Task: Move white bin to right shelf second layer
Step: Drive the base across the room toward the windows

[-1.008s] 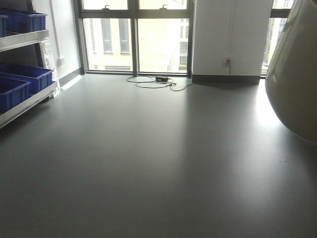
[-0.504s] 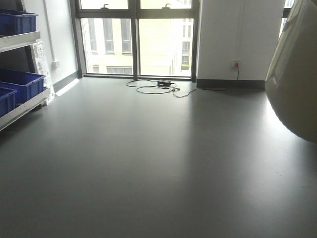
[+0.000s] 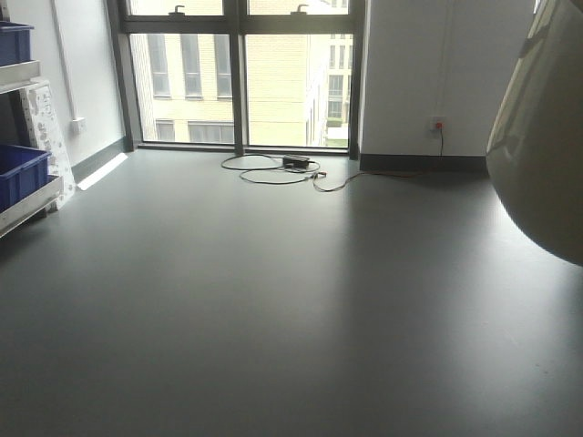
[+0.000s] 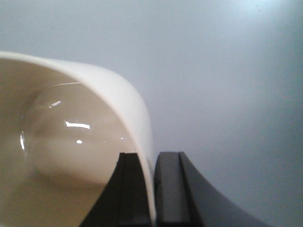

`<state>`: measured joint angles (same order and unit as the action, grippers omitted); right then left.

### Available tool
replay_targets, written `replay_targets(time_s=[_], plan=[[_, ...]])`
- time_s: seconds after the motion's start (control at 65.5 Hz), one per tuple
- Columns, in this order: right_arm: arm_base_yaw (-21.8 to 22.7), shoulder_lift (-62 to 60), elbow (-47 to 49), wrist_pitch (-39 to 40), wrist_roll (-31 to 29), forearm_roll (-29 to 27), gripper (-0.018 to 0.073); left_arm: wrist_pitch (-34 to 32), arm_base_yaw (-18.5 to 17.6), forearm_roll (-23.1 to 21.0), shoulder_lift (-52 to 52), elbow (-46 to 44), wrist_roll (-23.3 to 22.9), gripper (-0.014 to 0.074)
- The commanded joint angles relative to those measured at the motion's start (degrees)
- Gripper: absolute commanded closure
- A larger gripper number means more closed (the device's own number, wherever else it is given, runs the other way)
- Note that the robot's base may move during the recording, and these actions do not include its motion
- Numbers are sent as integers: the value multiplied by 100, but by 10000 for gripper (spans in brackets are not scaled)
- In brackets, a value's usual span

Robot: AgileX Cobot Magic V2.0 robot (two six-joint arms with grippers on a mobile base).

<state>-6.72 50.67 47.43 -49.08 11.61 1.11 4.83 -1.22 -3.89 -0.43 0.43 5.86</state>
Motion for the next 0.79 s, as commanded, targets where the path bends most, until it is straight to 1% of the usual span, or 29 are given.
replay_targets(time_s=[0.0, 0.779], plan=[[27, -49, 168, 379, -22, 2, 502, -483, 12, -35, -91, 211, -15, 512], [27, -49, 168, 382, -22, 2, 502, -483, 12, -35, -91, 211, -15, 512]])
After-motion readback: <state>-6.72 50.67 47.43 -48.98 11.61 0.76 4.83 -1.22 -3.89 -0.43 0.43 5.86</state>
